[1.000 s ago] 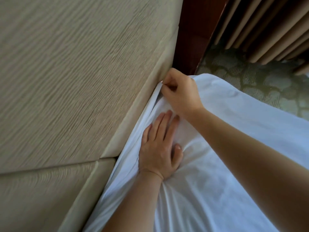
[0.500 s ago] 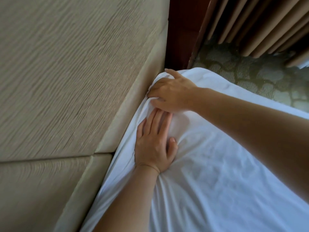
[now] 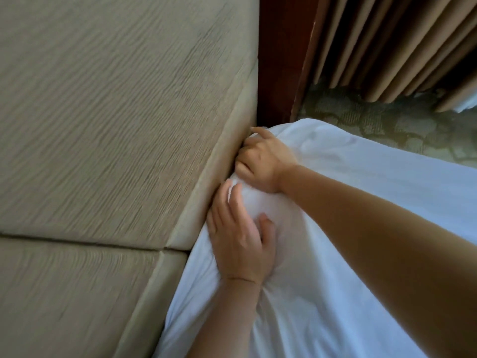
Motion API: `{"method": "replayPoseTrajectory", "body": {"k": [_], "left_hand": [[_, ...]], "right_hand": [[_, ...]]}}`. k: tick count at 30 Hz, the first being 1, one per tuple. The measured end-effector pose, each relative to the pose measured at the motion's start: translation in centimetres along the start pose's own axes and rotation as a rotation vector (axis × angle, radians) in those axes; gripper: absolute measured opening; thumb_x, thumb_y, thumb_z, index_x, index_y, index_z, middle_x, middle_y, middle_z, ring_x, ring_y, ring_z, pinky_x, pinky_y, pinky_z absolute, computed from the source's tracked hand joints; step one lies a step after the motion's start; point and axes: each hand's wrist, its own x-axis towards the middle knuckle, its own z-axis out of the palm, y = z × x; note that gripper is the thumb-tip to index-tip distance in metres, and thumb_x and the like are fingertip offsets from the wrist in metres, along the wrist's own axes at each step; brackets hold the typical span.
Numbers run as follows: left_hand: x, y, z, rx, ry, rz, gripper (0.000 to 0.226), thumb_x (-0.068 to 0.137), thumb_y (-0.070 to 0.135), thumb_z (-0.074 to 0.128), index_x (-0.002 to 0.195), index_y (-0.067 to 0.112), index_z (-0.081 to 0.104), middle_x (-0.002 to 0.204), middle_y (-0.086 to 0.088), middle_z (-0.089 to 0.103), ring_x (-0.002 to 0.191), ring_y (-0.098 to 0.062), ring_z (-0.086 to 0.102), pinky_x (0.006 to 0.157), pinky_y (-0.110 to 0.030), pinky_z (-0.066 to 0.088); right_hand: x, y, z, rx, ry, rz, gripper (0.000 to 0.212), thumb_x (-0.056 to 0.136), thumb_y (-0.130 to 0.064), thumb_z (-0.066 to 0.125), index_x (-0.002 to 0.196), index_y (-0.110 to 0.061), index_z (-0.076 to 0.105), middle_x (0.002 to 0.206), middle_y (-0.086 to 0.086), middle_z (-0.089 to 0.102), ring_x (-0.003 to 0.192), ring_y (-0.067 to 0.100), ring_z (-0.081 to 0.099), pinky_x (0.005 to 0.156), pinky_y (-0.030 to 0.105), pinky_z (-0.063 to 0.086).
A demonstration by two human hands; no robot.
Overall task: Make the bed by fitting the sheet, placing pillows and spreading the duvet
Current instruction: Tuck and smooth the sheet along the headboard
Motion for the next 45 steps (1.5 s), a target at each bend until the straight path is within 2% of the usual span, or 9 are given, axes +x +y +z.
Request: {"method": "replayPoseTrajectory", "body": {"k": [7, 9, 12, 18, 23, 28, 36, 39, 45], "left_hand": [[-0.5, 0.2, -0.9, 0.206, -0.204, -0.159, 0.062, 0.074, 0.037, 0.040, 0.121, -0.002, 0.056, 0.112, -0.017, 0.061, 0.097, -0.032, 0.059, 0.083, -0.036, 0.044], [0.1, -0.1, -1.4, 0.255, -0.258, -0.151, 0.057, 0.076, 0.038, 0.039, 0.112, -0.001, 0.061, 0.095, -0.015, 0.066, 0.082, -0.030, 0.063, 0.067, -0.031, 0.050], [1.1, -0.7, -1.4, 0.268, -0.259, -0.177, 0.044, 0.081, 0.039, 0.032, 0.089, 0.007, 0.061, 0.071, -0.012, 0.066, 0.057, -0.032, 0.063, 0.044, -0.028, 0.037], [1.9, -1.0, -0.7, 0.167, -0.253, -0.282, 0.035, 0.099, 0.034, 0.027, 0.102, 0.011, 0.053, 0.102, -0.014, 0.067, 0.093, -0.037, 0.062, 0.070, -0.039, 0.042], [2.3, -0.7, -1.3, 0.073, -0.294, -0.351, 0.040, 0.099, 0.033, 0.028, 0.107, 0.010, 0.059, 0.111, -0.016, 0.065, 0.104, -0.037, 0.059, 0.082, -0.039, 0.043], [3.8, -1.3, -2.7, -0.228, -0.513, -0.462, 0.043, 0.100, 0.025, 0.028, 0.122, 0.000, 0.055, 0.129, -0.023, 0.055, 0.119, -0.035, 0.051, 0.092, -0.034, 0.039], [-6.7, -3.0, -8.4, -0.031, -0.299, -0.108, 0.055, 0.092, 0.025, 0.024, 0.137, -0.001, 0.039, 0.143, -0.016, 0.041, 0.129, -0.030, 0.040, 0.105, -0.033, 0.028], [-9.1, -4.4, -9.9, -0.039, -0.271, -0.088, 0.075, 0.079, 0.037, 0.008, 0.133, -0.002, 0.044, 0.135, -0.018, 0.048, 0.124, -0.030, 0.044, 0.101, -0.031, 0.029], [-9.1, -4.5, -11.4, 0.009, -0.371, -0.269, 0.030, 0.098, 0.018, 0.032, 0.112, -0.003, 0.049, 0.121, -0.021, 0.054, 0.111, -0.037, 0.050, 0.085, -0.039, 0.035]], "right_hand": [[0.0, -0.4, -0.5, -0.027, -0.053, 0.026, 0.073, 0.077, -0.041, 0.001, 0.083, -0.019, 0.070, 0.091, 0.003, 0.071, 0.100, 0.020, 0.057, 0.112, 0.039, 0.018], [0.1, -0.7, -0.7, -0.042, -0.056, 0.032, 0.075, 0.076, -0.040, -0.002, 0.084, -0.021, 0.070, 0.093, 0.004, 0.070, 0.102, 0.018, 0.057, 0.113, 0.039, 0.014], [0.0, -1.0, -0.9, -0.041, -0.059, 0.067, 0.078, 0.076, -0.040, -0.005, 0.088, -0.022, 0.070, 0.098, 0.002, 0.069, 0.108, 0.014, 0.056, 0.114, 0.039, 0.007], [-0.8, -2.5, -0.2, -0.003, -0.014, 0.262, 0.046, 0.098, -0.031, 0.025, 0.101, -0.017, 0.068, 0.111, -0.002, 0.065, 0.123, 0.016, 0.044, 0.116, 0.039, 0.007], [-4.4, -5.1, -0.8, 0.225, 0.208, 0.465, 0.056, 0.086, -0.030, 0.021, 0.131, -0.014, 0.052, 0.138, 0.001, 0.051, 0.135, 0.020, 0.036, 0.110, 0.036, 0.016], [-10.1, -10.6, -1.7, 0.191, 0.048, 0.557, 0.051, 0.100, -0.035, 0.024, 0.149, -0.021, 0.019, 0.159, 0.000, 0.010, 0.146, 0.017, 0.001, 0.116, 0.041, -0.002], [-18.2, -17.7, -3.4, 0.256, 0.003, 0.636, 0.054, 0.096, -0.031, 0.020, 0.150, -0.028, 0.013, 0.160, -0.004, 0.004, 0.146, 0.013, -0.003, 0.117, 0.039, -0.003], [-20.3, -19.8, -3.4, 0.250, 0.012, 0.650, 0.063, 0.087, -0.036, 0.008, 0.150, -0.029, 0.015, 0.159, -0.003, 0.008, 0.146, 0.015, 0.001, 0.117, 0.039, 0.001], [-21.6, -21.7, -3.6, 0.247, 0.013, 0.661, 0.067, 0.083, -0.038, 0.004, 0.148, -0.030, 0.017, 0.159, -0.003, 0.009, 0.146, 0.017, 0.001, 0.117, 0.040, 0.000]]}}
